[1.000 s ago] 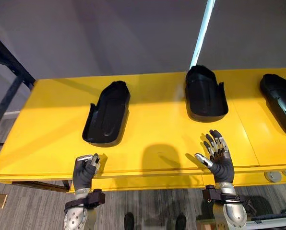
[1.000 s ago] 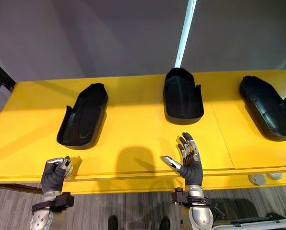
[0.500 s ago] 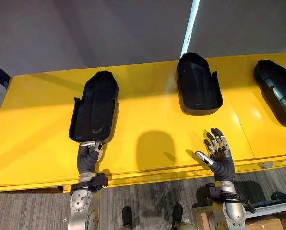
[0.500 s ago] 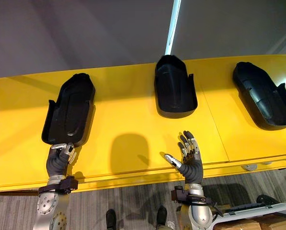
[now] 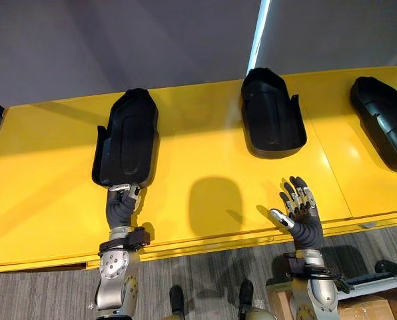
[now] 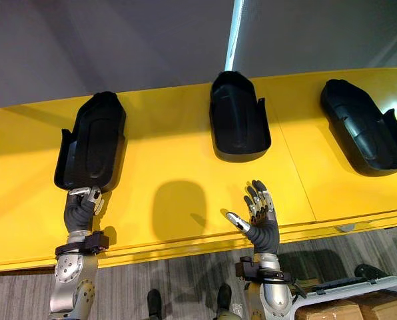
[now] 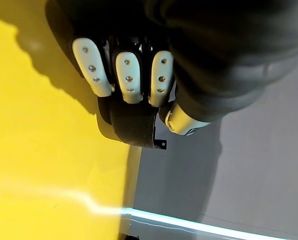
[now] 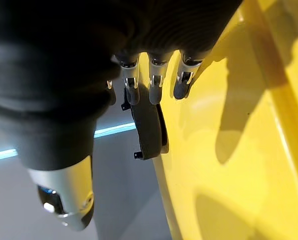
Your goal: Walk over and take plastic housings, then place them on the shelf
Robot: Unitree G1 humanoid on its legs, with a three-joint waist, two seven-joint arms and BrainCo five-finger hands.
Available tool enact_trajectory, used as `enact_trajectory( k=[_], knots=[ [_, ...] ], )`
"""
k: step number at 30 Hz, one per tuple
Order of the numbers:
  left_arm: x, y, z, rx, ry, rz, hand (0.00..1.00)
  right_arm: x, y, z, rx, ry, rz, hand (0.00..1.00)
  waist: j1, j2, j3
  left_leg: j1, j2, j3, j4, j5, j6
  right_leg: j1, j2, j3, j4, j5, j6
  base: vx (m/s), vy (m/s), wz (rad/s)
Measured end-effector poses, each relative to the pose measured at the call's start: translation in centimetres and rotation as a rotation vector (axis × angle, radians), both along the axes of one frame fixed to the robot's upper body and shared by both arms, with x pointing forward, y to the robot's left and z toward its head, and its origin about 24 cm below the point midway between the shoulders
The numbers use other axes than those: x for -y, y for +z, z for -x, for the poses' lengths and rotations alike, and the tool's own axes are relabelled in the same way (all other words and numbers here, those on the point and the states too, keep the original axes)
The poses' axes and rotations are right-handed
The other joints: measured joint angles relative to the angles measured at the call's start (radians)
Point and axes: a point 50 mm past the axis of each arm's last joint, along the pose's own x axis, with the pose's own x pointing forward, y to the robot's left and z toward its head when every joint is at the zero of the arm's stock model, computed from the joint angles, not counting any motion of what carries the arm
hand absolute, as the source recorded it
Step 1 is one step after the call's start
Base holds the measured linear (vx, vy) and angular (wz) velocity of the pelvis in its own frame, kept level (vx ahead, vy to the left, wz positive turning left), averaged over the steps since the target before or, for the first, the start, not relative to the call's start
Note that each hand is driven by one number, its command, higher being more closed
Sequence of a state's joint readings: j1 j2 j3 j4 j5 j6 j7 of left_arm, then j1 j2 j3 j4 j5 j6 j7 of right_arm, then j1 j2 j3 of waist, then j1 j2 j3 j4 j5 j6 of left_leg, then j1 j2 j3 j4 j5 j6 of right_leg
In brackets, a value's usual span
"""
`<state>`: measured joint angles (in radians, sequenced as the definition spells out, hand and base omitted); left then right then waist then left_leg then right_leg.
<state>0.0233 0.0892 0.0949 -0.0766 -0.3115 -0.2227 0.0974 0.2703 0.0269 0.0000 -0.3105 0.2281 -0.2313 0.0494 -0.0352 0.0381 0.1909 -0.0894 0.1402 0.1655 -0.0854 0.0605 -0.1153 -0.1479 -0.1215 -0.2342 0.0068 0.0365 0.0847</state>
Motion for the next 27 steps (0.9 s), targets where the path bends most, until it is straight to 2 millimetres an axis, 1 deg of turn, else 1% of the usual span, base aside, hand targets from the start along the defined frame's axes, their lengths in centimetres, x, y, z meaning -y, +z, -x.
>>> enact_trajectory(
  k=[5, 7, 8, 9, 10, 12, 13, 15, 17, 19, 21, 23, 24, 25, 26, 27],
  knots=[
    [0.1, -0.2, -0.3, -0.013, -0.003, 0.003, 1.0, -0.1, -0.3, 0.0, -0.011, 0.004, -0.002, 0.0, -0.001, 0.0, 0.0, 0.012, 0.0, -0.001, 0.0, -0.001, 0.0, 0.013, 0.0, 0.0, 0.0, 0.0, 0.0, 0.0, 0.0, 0.0],
    [0.1, -0.3, 0.5, -0.029, -0.01, 0.009, 1.0, -0.1, -0.2, -0.1, -0.007, 0.005, -0.002, 0.0, -0.003, 0.0, 0.0, 0.024, 0.0, -0.001, 0.0, -0.002, 0.0, 0.024, 0.0, 0.0, -0.002, 0.001, 0.001, 0.0, 0.0, 0.0],
    [0.2, -0.5, 0.9, -0.035, -0.017, 0.018, 0.0, -0.1, -0.2, -0.1, -0.007, 0.005, -0.002, 0.0, -0.007, 0.0, 0.0, 0.029, 0.0, -0.001, 0.0, -0.003, 0.0, 0.03, 0.0, -0.001, -0.003, 0.0, 0.001, 0.0, 0.0, 0.0],
    [0.6, -0.3, 2.0, -0.028, -0.044, 0.032, 0.0, -0.1, -0.2, -0.1, -0.006, 0.005, -0.001, 0.0, -0.009, 0.0, 0.0, 0.041, 0.0, 0.0, 0.0, -0.006, -0.001, 0.044, 0.0, -0.001, -0.006, 0.0, 0.001, 0.0, 0.0, 0.0],
    [0.8, -0.2, 2.5, -0.023, -0.057, 0.036, 0.0, 0.0, -0.2, -0.1, -0.006, 0.002, 0.0, 0.0, -0.009, 0.0, -0.001, 0.045, 0.0, -0.001, 0.0, -0.007, -0.001, 0.051, 0.0, -0.002, -0.011, 0.0, 0.001, 0.03, 0.023, 0.05],
    [1.7, 1.6, 4.3, 0.061, -0.111, 0.073, 0.0, 0.2, 0.0, -0.2, 0.002, -0.005, 0.006, 0.0, -0.001, 0.0, -0.001, 0.068, -0.001, -0.004, 0.0, -0.008, -0.002, 0.085, 0.0, -0.012, -0.02, 0.0, 0.002, 0.02, 0.022, 0.1],
    [1.8, 2.2, 4.7, 0.091, -0.121, 0.083, 0.0, 0.3, 0.1, -0.3, 0.007, -0.006, 0.008, 0.0, 0.0, 0.0, -0.001, 0.075, -0.001, -0.007, 0.0, -0.008, -0.002, 0.095, 0.0, -0.017, -0.021, -0.001, 0.003, 0.01, 0.018, 0.17],
    [1.9, 4.4, 5.6, 0.22, -0.147, 0.106, 0.0, 0.4, 0.7, -0.8, 0.04, -0.004, 0.015, 0.0, 0.001, 0.002, -0.008, 0.101, -0.001, -0.026, 0.0, -0.008, -0.002, 0.137, 0.0, -0.033, -0.029, -0.002, 0.004, 0.0, 0.018, 0.22],
    [2.1, 5.7, 6.1, 0.297, -0.155, 0.112, 0.0, 0.5, 1.2, -1.2, 0.063, -0.001, 0.022, 0.0, 0.002, 0.002, -0.022, 0.116, -0.002, -0.036, 0.0, -0.008, -0.002, 0.16, -0.001, -0.045, -0.032, -0.002, 0.005, -0.02, 0.02, 0.19],
    [2.6, 6.8, 6.6, 0.37, -0.15, 0.135, 0.0, 0.6, 1.4, -1.3, 0.078, -0.008, 0.025, 0.0, 0.002, 0.002, -0.04, 0.137, -0.002, -0.047, 0.0, -0.008, -0.002, 0.186, 0.0, -0.053, -0.032, -0.005, 0.008, -0.04, 0.024, 0.15],
    [3.0, 7.2, 6.8, 0.404, -0.122, 0.146, 0.0, 0.5, 1.5, -1.3, 0.082, -0.008, 0.024, 0.0, 0.004, 0.005, -0.062, 0.148, 0.001, -0.038, 0.003, -0.013, -0.001, 0.192, 0.001, -0.045, -0.028, -0.007, 0.01, -0.05, 0.028, -0.14],
    [3.2, 7.4, 7.0, 0.417, -0.07, 0.141, 0.0, 0.2, 1.9, -1.7, 0.107, -0.006, 0.022, 0.0, 0.009, 0.004, -0.066, 0.132, 0.013, -0.013, 0.086, -0.064, -0.001, 0.182, 0.008, 0.0, -0.013, -0.007, 0.01, -0.08, 0.027, -0.59],
    [3.3, 7.5, 7.0, 0.417, -0.03, 0.135, 0.0, 0.1, 2.3, -2.1, 0.127, -0.011, 0.018, 0.0, 0.013, 0.007, -0.067, 0.083, 0.037, -0.012, 0.236, -0.138, -0.004, 0.17, 0.022, 0.047, -0.008, -0.003, 0.003, -0.1, 0.011, -0.8],
    [3.4, 7.5, 7.0, 0.416, -0.014, 0.128, 0.0, 0.0, 2.4, -2.4, 0.134, -0.009, 0.021, 0.0, 0.019, 0.01, -0.069, 0.059, 0.045, -0.051, 0.309, -0.172, -0.002, 0.158, 0.029, 0.074, -0.005, 0.0, -0.001, -0.13, 0.005, -1.32],
    [3.2, 7.5, 7.1, 0.416, 0.037, 0.1, 0.0, -0.3, 2.5, -3.1, 0.143, 0.002, 0.035, 0.0, 0.033, 0.015, -0.072, 0.016, 0.047, -0.185, 0.427, -0.21, -0.004, 0.128, 0.045, 0.144, 0.01, -0.001, -0.005, -0.12, -0.001, -1.33],
    [3.2, 7.5, 7.1, 0.418, 0.061, 0.089, 0.0, -0.3, 2.7, -3.4, 0.15, 0.005, 0.047, 0.0, 0.042, 0.018, -0.075, 0.001, 0.04, -0.261, 0.469, -0.229, -0.017, 0.113, 0.055, 0.178, 0.019, -0.002, -0.002, -0.14, 0.055, -1.94]
  ],
)
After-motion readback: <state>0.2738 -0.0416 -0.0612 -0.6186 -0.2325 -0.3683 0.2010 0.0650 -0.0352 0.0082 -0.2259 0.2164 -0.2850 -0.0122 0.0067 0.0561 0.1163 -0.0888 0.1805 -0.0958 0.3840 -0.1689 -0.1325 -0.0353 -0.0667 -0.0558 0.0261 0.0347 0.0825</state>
